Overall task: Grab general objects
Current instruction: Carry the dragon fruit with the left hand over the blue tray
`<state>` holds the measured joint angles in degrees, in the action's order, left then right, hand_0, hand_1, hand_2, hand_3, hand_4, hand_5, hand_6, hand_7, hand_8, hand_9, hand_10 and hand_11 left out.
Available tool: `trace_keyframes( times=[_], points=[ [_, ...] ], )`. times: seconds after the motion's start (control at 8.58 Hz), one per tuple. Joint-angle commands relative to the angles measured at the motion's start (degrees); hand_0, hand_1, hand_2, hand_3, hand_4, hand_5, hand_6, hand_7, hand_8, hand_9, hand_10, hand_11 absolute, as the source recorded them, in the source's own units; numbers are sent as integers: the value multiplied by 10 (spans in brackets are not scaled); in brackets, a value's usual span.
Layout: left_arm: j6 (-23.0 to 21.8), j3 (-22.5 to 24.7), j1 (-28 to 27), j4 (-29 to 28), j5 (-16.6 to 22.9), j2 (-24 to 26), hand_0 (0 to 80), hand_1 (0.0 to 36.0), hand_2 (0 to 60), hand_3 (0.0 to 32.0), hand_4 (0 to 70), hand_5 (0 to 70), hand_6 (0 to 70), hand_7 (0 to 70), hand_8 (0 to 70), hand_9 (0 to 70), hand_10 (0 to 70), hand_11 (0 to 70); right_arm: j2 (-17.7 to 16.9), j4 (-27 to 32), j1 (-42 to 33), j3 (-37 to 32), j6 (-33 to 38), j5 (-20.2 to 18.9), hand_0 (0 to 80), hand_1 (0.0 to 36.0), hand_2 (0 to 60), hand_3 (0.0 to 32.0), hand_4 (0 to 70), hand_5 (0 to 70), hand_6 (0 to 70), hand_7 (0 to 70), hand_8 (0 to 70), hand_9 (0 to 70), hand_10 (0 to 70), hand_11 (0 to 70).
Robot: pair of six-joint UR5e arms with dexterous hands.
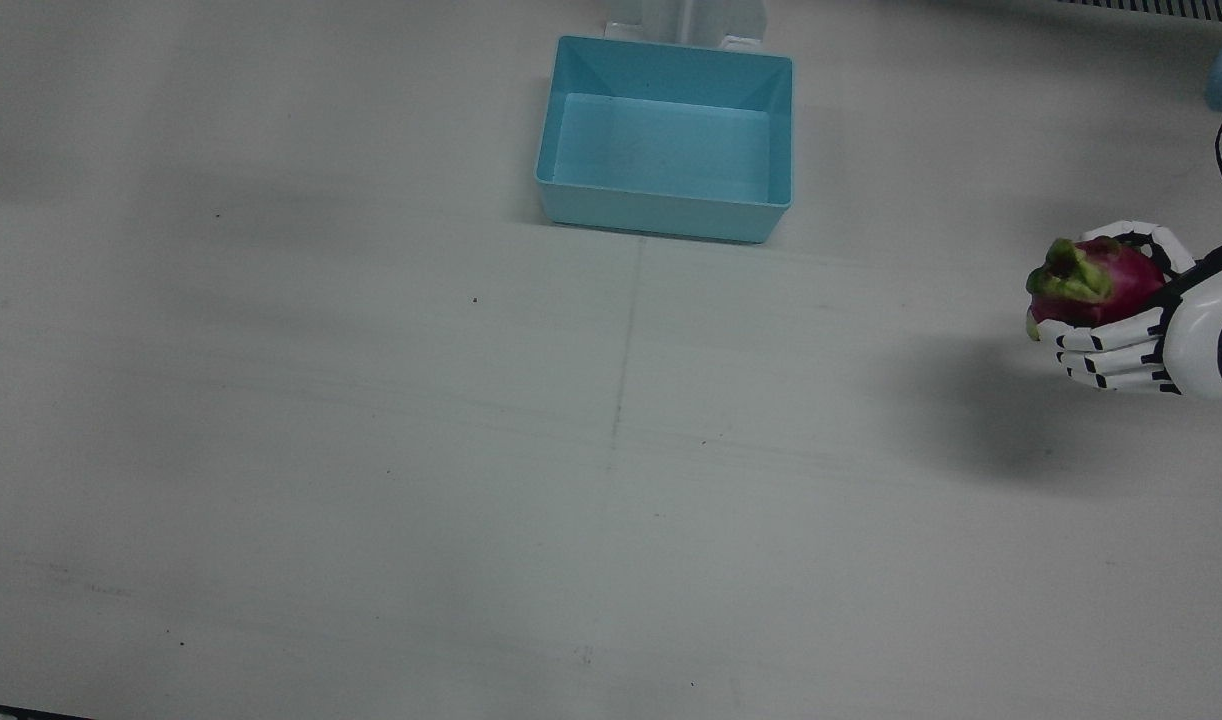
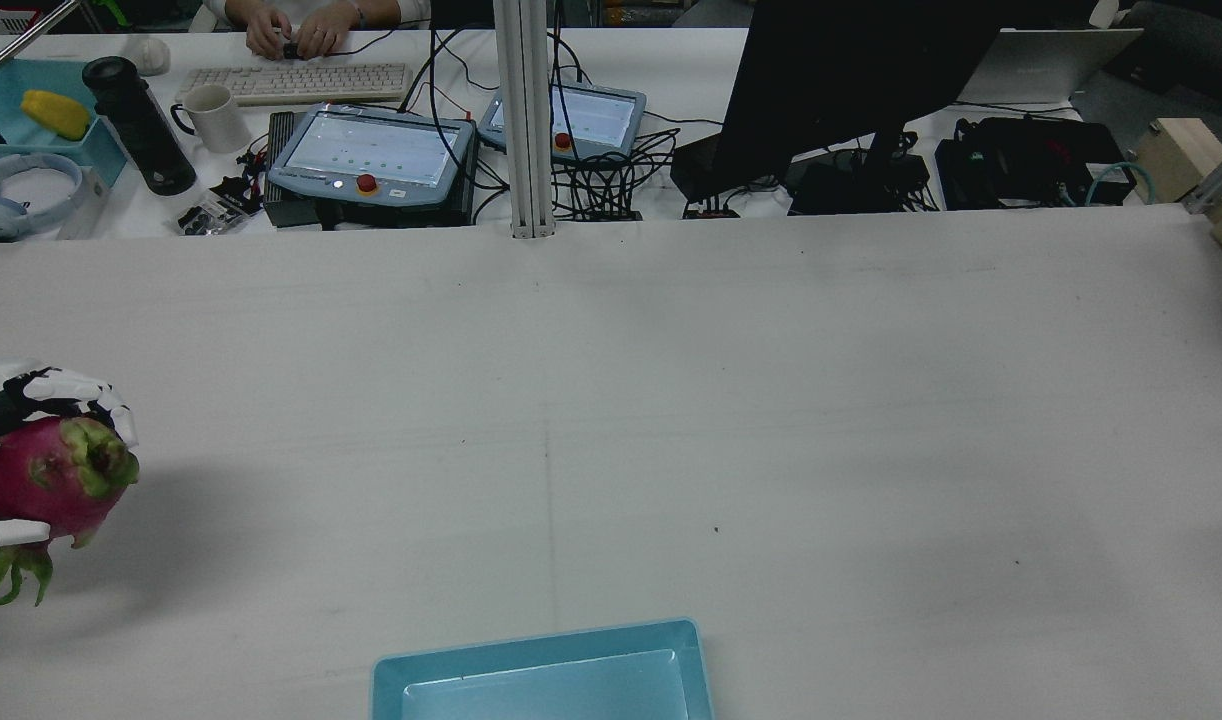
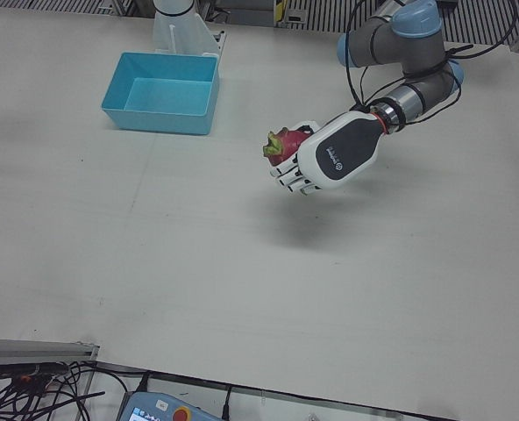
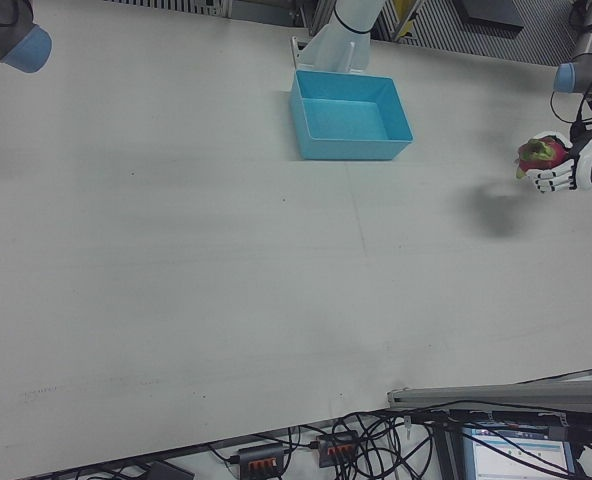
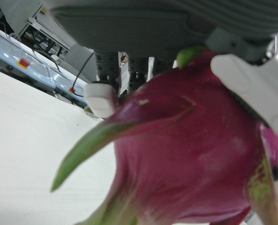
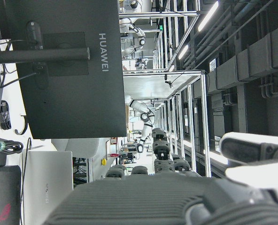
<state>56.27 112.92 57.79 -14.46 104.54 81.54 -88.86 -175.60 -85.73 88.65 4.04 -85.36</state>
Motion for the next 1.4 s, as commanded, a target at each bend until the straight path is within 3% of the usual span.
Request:
trace_keyframes(
  times=[0.0, 0.23, 0.47, 0.58, 0.82, 1.05, 1.28],
  points=[
    [-9, 59, -94, -7, -6, -10, 569, 360, 600, 0, 235, 700, 546, 539, 458, 545, 636, 700, 0, 0, 0, 0, -1, 0, 0, 0, 0, 0, 0, 0, 0, 0, 0, 0, 0, 0],
    [-5, 107, -167, 13, -31, -9, 581, 360, 600, 0, 238, 700, 573, 552, 466, 553, 634, 700, 0, 0, 0, 0, 0, 0, 0, 0, 0, 0, 0, 0, 0, 0, 0, 0, 0, 0],
    [28, 155, -286, 59, -93, -5, 590, 360, 600, 0, 234, 700, 585, 556, 468, 555, 627, 700, 0, 0, 0, 0, -1, 0, 0, 0, 0, 0, 0, 0, 0, 0, 0, 0, 0, 0],
    [48, 161, -333, 88, -115, 18, 589, 360, 600, 0, 233, 700, 579, 552, 464, 551, 623, 700, 0, 0, -1, 0, -1, 0, 0, 0, 0, 0, 0, 0, 0, 0, 0, 0, 0, 0],
    [73, 160, -366, 133, -130, 67, 583, 360, 600, 0, 225, 700, 552, 537, 450, 536, 614, 700, 0, 0, -1, 0, -1, 0, 0, 0, 0, 0, 0, 0, 0, 0, 0, 0, 0, 0],
    [102, 158, -428, 227, -172, 164, 579, 360, 600, 0, 218, 700, 528, 525, 436, 522, 591, 700, 0, 0, -1, 0, 0, 0, 0, 0, 0, 0, 0, 0, 0, 0, 0, 0, 0, 0],
    [106, 152, -429, 289, -171, 236, 566, 360, 600, 0, 211, 700, 506, 507, 427, 514, 593, 700, 0, 0, 0, 0, 0, 0, 0, 0, 0, 0, 0, 0, 0, 0, 0, 0, 0, 0]
  ],
)
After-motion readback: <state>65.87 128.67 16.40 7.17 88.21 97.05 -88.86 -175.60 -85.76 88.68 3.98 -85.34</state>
